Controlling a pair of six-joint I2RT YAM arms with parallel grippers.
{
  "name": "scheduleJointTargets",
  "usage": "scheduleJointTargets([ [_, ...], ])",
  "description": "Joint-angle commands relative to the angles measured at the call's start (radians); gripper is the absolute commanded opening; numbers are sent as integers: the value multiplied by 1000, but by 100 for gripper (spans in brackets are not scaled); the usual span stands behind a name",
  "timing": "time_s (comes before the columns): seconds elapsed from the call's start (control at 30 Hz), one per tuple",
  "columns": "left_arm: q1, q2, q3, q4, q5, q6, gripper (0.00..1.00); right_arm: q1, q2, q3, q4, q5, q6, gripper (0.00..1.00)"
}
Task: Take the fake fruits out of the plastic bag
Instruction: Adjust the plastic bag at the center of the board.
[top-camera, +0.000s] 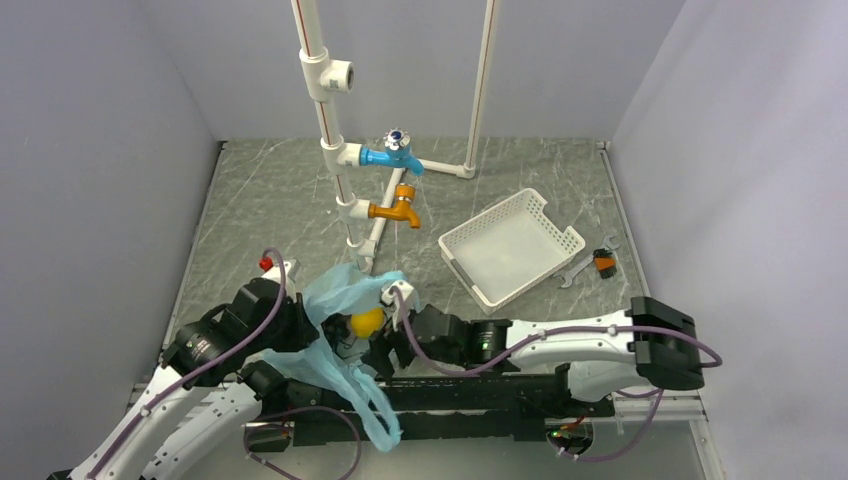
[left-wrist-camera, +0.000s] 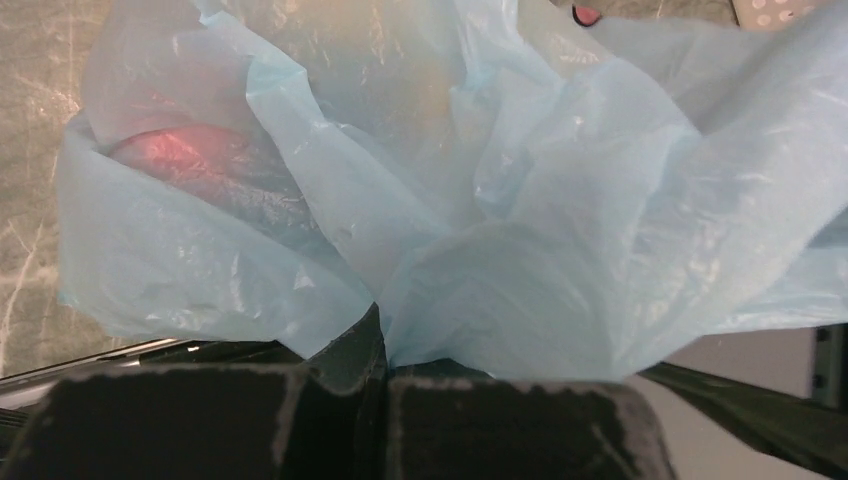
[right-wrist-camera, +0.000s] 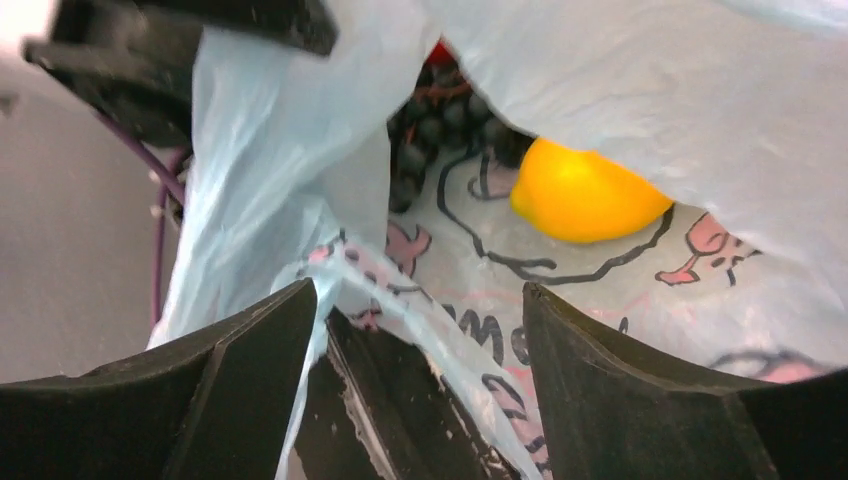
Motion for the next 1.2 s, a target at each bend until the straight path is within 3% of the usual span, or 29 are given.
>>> scheduleJointTargets([
  [0.0,-1,-5,-9,29,15,15,0,-28,-74,-27,73,33,-25,79],
  [0.07,-1,-5,-9,29,15,12,0,-28,-45,-4,91,26,-21,74],
  [0.17,-1,4,-9,25,11,9,0,-29,21,64,72,41,0,54],
  [0.2,-2,9,-10,23,8,4,0,-28,30,70,91,38,3,51],
  [0.3,-2,26,-8,17,-1,-2,0,-27,54,69,134,45,8,50],
  [0.47,-1,23,-8,17,1,-3,0,-92,96,58,83,204,34,49],
  [0.67,-2,18,-12,21,4,0,0,-273,9,-48,69,271,42,55],
  [0.83,-1,25,-12,22,6,0,0,-390,41,32,-10,238,-20,71],
  [0.97,-1,20,-9,19,2,-3,0,-393,51,102,-71,141,-47,83],
  [1.17,-1,8,-9,17,-3,-7,0,-276,-53,76,-111,10,-6,87],
])
